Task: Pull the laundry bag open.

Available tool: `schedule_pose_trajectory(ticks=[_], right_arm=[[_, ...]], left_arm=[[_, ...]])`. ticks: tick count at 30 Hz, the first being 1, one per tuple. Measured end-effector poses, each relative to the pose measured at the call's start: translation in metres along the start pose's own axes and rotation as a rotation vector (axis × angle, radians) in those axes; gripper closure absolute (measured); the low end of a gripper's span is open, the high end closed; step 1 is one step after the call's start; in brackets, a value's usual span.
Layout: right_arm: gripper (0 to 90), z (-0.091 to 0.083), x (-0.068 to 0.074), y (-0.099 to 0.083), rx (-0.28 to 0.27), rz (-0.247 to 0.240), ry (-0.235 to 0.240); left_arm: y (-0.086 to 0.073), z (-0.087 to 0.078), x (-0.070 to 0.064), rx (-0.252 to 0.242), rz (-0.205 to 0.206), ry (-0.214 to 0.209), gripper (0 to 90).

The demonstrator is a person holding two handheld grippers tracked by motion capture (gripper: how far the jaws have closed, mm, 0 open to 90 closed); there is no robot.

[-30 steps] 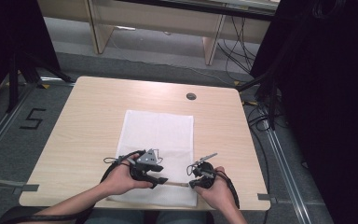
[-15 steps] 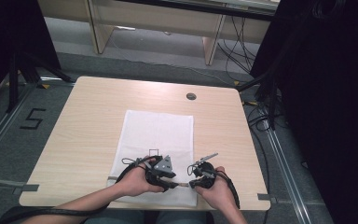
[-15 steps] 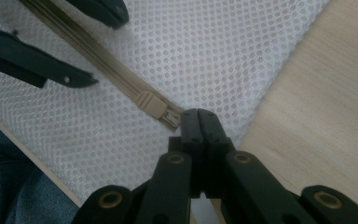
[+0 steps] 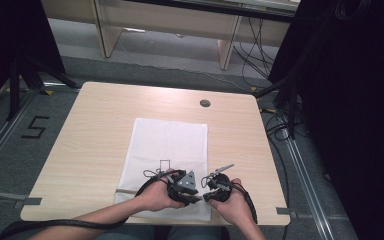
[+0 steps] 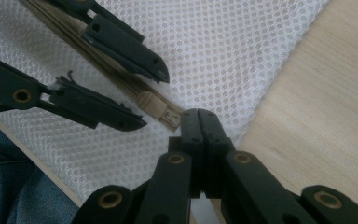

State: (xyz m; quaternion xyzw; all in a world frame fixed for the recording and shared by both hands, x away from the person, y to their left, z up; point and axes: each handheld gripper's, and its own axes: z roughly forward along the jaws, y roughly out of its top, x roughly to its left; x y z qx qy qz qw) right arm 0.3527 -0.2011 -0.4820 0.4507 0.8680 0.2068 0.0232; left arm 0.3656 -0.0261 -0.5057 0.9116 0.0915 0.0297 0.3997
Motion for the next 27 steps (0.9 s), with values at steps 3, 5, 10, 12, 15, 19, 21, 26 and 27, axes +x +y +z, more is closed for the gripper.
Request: schedule_pose_trajectory(ticks=[3,5,10,12,15,19,21,26,27], right_arm=[[90.0,0.0002,-0.0003,0.0001,-0.001,-0.006,0.001],[90.0,0.0002,-0.0006,0.0002,-0.001,-0.004,0.002],[90.0,-0.0003,-0.0019,0.0000,0.000,-0.006,0.005],[90.0,-0.0003,-0.0020,0.0000,0.000,-0.007,0.005],[90.0,-0.0005,-0.0016,-0.0002,0.006,0.009,0.005],[90.0,-0.0005,-0.0018,-0.0004,0.005,0.009,0.006],[90.0,-0.0005,-0.0018,-0.0004,0.004,0.011,0.006],[90.0,-0.0009,-0.0014,-0.0003,0.013,0.024,0.005],[90.0,-0.0009,-0.0013,-0.0003,0.013,0.024,0.004]], left_arm=[[-0.0001,0.0015,-0.0009,-0.002,0.012,0.000,71.8],[0.0004,0.0017,-0.0006,-0.005,0.011,-0.001,73.3],[0.0009,0.0027,-0.0017,-0.014,0.019,0.010,78.4],[0.0023,0.0021,-0.0029,-0.021,0.016,0.009,79.9],[0.0033,0.0027,-0.0045,-0.011,0.036,0.004,79.9],[0.0018,0.0050,-0.0031,-0.008,0.025,0.000,79.8],[0.0020,0.0055,-0.0027,-0.010,0.018,-0.005,79.7],[0.0018,0.0068,-0.0013,-0.011,0.007,-0.008,79.5],[0.0015,0.0071,-0.0018,-0.012,-0.008,-0.010,79.8]])
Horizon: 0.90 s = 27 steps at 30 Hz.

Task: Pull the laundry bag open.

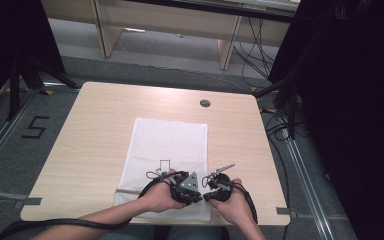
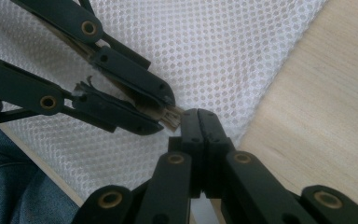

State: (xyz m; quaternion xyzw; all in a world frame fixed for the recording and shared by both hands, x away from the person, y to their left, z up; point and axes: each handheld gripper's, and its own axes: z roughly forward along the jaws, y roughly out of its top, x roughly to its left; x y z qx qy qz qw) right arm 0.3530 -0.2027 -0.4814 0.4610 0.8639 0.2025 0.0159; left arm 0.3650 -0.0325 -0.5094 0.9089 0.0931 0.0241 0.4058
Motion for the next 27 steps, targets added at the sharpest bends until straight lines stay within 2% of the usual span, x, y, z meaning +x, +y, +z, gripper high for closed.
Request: schedule_pose_trajectory(ticks=[7,8,9,10,12,14,15,16,17,18,19,21,24,27], right_arm=[[90.0,0.0000,-0.0003,-0.0001,0.000,0.001,0.002],[90.0,0.0010,-0.0015,-0.0001,-0.013,-0.016,0.000],[90.0,0.0002,0.0000,-0.0003,-0.005,-0.004,0.000],[90.0,0.0009,-0.0008,-0.0002,-0.015,-0.029,0.000],[90.0,0.0004,0.0024,0.0000,-0.002,-0.015,-0.017],[90.0,0.0006,0.0025,0.0002,-0.001,-0.020,-0.014],[90.0,0.0009,0.0017,0.0002,-0.005,-0.030,-0.013],[90.0,0.0003,0.0027,-0.0002,0.001,-0.011,-0.014],[90.0,0.0003,0.0024,-0.0005,-0.001,-0.013,-0.014],[90.0,0.0011,0.0004,-0.0006,-0.017,-0.046,-0.008],[90.0,0.0011,0.0006,-0.0008,-0.018,-0.047,-0.010],[90.0,0.0011,0.0009,-0.0008,-0.017,-0.048,-0.012],[90.0,0.0013,-0.0001,-0.0014,-0.023,-0.027,-0.004],[90.0,0.0008,0.0000,-0.0021,-0.020,-0.013,-0.001]], left_arm=[[0.0027,-0.0004,-0.0006,0.020,-0.025,0.004,81.6],[0.0028,-0.0007,-0.0007,0.017,-0.031,0.007,81.6],[0.0028,-0.0010,-0.0007,0.016,-0.033,0.007,81.7],[0.0028,-0.0014,-0.0005,0.017,-0.035,0.006,81.7],[0.0033,-0.0021,-0.0004,0.022,-0.033,0.007,81.7],[0.0039,-0.0025,-0.0009,0.021,-0.037,0.005,81.8],[0.0045,-0.0031,-0.0002,0.019,-0.026,0.008,81.8],[0.0047,-0.0034,-0.0002,0.018,-0.029,0.010,81.8],[0.0044,-0.0033,-0.0009,0.016,-0.043,0.007,81.8],[0.0048,-0.0038,-0.0004,0.018,-0.023,0.011,81.8],[0.0044,-0.0035,-0.0016,0.015,-0.037,0.011,81.8],[0.0050,-0.0039,-0.0019,0.016,-0.026,0.014,81.9],[0.0050,-0.0043,-0.0030,0.017,-0.030,0.015,81.9],[0.0052,-0.0074,-0.0034,0.032,-0.014,0.023,81.9]])
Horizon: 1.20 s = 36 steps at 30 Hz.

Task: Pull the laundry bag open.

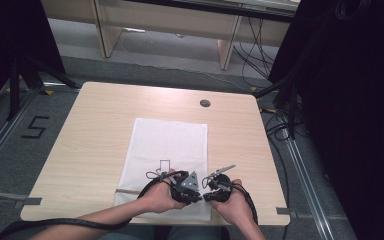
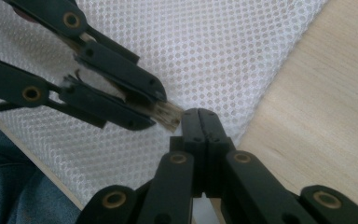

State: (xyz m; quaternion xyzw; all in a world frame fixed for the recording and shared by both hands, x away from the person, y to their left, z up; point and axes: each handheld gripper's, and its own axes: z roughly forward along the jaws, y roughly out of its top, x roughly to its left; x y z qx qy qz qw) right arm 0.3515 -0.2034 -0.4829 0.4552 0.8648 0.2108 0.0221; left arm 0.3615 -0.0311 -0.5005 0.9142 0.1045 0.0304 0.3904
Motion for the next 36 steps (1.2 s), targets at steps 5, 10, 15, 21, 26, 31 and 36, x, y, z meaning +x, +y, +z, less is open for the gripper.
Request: schedule_pose_trajectory(ticks=[5,10,15,21,26,31,36], right_arm=[[90.0,0.000,0.001,0.001,0.001,-0.031,-0.009],[90.0,0.000,0.002,0.001,0.013,-0.017,-0.019],[90.0,0.000,0.003,0.001,0.007,-0.023,-0.023],[90.0,0.000,0.003,0.001,-0.001,-0.040,-0.030],[90.0,0.000,0.004,0.001,0.008,-0.026,-0.023],[90.0,0.000,0.005,0.001,0.007,-0.013,-0.024],[90.0,0.000,0.004,0.001,0.010,-0.018,-0.021]], left_arm=[[-0.001,-0.005,0.002,-0.005,0.007,-0.007,81.8],[-0.002,-0.005,0.002,-0.011,0.002,-0.013,81.8],[-0.002,-0.005,0.001,-0.009,-0.005,-0.010,81.9],[-0.004,-0.007,0.002,-0.013,0.006,-0.007,81.8],[-0.006,-0.008,0.001,-0.017,-0.015,-0.013,81.8],[-0.008,-0.013,0.003,-0.014,-0.009,-0.007,81.8],[-0.011,-0.017,0.003,-0.022,-0.019,-0.007,81.8]])
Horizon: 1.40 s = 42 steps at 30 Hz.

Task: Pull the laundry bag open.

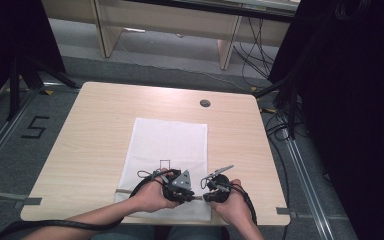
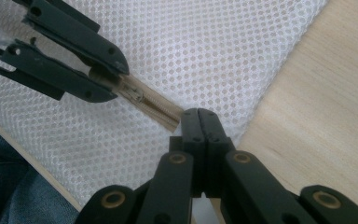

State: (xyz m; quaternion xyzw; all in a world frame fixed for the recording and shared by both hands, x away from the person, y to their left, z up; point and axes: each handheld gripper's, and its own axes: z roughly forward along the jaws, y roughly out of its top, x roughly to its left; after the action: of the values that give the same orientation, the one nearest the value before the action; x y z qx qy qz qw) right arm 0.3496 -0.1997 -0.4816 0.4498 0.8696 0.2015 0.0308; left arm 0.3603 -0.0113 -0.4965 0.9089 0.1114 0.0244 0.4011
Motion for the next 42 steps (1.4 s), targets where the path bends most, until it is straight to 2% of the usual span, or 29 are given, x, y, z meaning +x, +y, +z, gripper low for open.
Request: schedule_pose_trajectory(ticks=[3,4,5,6,8,9,10,18,19,20,27,28,30,35,39,40,41,42], right_arm=[[90.0,0.000,0.000,0.000,-0.002,0.003,-0.004],[90.0,0.001,-0.001,0.000,-0.014,-0.017,-0.007],[90.0,0.001,-0.001,0.000,-0.018,-0.018,-0.007],[90.0,0.001,-0.001,0.000,-0.018,-0.018,-0.007],[90.0,0.001,-0.001,0.000,-0.018,-0.018,-0.007],[90.0,0.001,-0.001,0.000,-0.017,-0.019,-0.008],[90.0,0.001,-0.001,0.000,-0.017,-0.019,-0.007],[90.0,0.001,-0.002,0.000,-0.020,-0.027,-0.002],[90.0,0.001,-0.002,0.000,-0.021,-0.033,-0.001],[90.0,0.001,-0.002,0.000,-0.021,-0.031,-0.002],[90.0,0.001,-0.001,0.000,-0.018,-0.022,-0.004],[90.0,0.001,-0.001,0.000,-0.018,-0.022,-0.005],[90.0,0.001,-0.001,0.000,-0.019,-0.022,-0.005],[90.0,0.001,-0.002,-0.001,-0.023,-0.030,-0.001],[90.0,0.001,-0.002,-0.001,-0.022,-0.019,-0.002],[90.0,0.001,-0.002,-0.001,-0.023,-0.028,0.000],[90.0,0.001,-0.002,-0.001,-0.021,-0.019,-0.002],[90.0,0.001,-0.002,-0.001,-0.021,-0.019,-0.002]], left_arm=[[0.000,0.000,0.000,-0.002,0.000,0.000,81.9],[0.000,0.000,0.000,-0.002,0.000,-0.001,81.8],[0.000,-0.001,0.001,0.006,0.023,0.006,81.8],[-0.001,-0.001,0.000,-0.001,0.005,-0.001,81.8],[-0.002,-0.002,0.000,-0.005,-0.005,0.001,81.9],[-0.002,-0.004,0.001,0.001,0.015,0.005,81.8],[-0.003,-0.004,0.000,-0.005,-0.001,0.002,81.8],[-0.006,-0.005,0.001,-0.022,-0.010,-0.001,81.8],[-0.006,-0.006,0.002,-0.016,0.012,0.003,81.8],[-0.006,-0.007,0.002,-0.013,0.014,0.003,81.9],[-0.007,-0.012,0.001,-0.020,-0.012,0.005,81.8],[-0.007,-0.012,0.001,-0.012,-0.001,0.008,81.8],[-0.008,-0.013,0.002,-0.019,-0.009,0.004,81.8],[-0.008,-0.014,0.002,-0.013,0.007,0.008,81.9],[-0.009,-0.017,0.003,-0.018,-0.015,0.003,81.9],[-0.010,-0.018,0.004,-0.018,-0.003,0.007,81.8],[-0.010,-0.018,0.003,-0.023,-0.015,0.003,81.9],[-0.010,-0.018,0.004,-0.018,0.001,0.005,81.9]])
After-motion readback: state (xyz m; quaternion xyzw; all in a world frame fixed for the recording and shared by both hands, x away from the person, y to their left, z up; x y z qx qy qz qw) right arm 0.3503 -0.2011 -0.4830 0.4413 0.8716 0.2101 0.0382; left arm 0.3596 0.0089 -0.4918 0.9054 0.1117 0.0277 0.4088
